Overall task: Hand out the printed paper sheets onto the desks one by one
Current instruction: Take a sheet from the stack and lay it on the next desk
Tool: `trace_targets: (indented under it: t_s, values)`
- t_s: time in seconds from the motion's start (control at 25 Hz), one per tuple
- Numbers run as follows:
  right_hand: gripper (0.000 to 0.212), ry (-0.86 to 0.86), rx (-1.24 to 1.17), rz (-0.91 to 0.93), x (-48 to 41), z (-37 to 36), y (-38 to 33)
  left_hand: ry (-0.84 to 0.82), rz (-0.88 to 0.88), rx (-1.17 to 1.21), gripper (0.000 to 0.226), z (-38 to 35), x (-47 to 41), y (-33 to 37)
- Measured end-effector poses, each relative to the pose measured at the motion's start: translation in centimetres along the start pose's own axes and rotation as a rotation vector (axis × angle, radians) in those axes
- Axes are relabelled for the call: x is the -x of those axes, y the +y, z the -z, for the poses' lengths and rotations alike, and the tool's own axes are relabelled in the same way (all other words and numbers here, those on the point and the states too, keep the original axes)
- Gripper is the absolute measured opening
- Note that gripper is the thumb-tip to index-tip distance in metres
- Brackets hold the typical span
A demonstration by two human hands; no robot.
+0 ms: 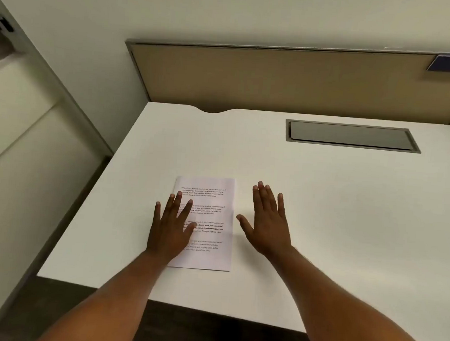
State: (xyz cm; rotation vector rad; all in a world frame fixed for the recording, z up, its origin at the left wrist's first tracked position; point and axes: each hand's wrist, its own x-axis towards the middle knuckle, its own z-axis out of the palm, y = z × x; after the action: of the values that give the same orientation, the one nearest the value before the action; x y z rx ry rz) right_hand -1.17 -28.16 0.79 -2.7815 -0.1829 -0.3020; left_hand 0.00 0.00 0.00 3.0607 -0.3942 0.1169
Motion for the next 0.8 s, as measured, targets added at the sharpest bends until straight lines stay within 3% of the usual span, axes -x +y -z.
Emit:
trace_targets:
  t_s: [0.28, 0.4, 0.64, 0.8]
  values:
    - [0.037, -0.211, 0.062, -0.161, 0.6, -3.9, -3.0, -0.18, 0.094, 0.017, 0.061, -2.6, 1.7, -1.9]
    - [0.031, -0.288, 0.034, -0.256, -0.1, -4.2, -4.3, -0.165, 0.105, 0.049, 0.06, -3.0, 1.9, -2.2]
    - [0.014, -0.312, -0.242, -0.585, -2.0, -4.6, -5.9, -0.154, 0.094, 0.072, 0.064, -3.3, 1.8, -2.6]
    - [0.01, -0.319, -0.29, -0.629, -2.3, -4.5, -6.1, -0.17, 0.112, 0.115, 0.077, -3.2, 1.7, -2.7]
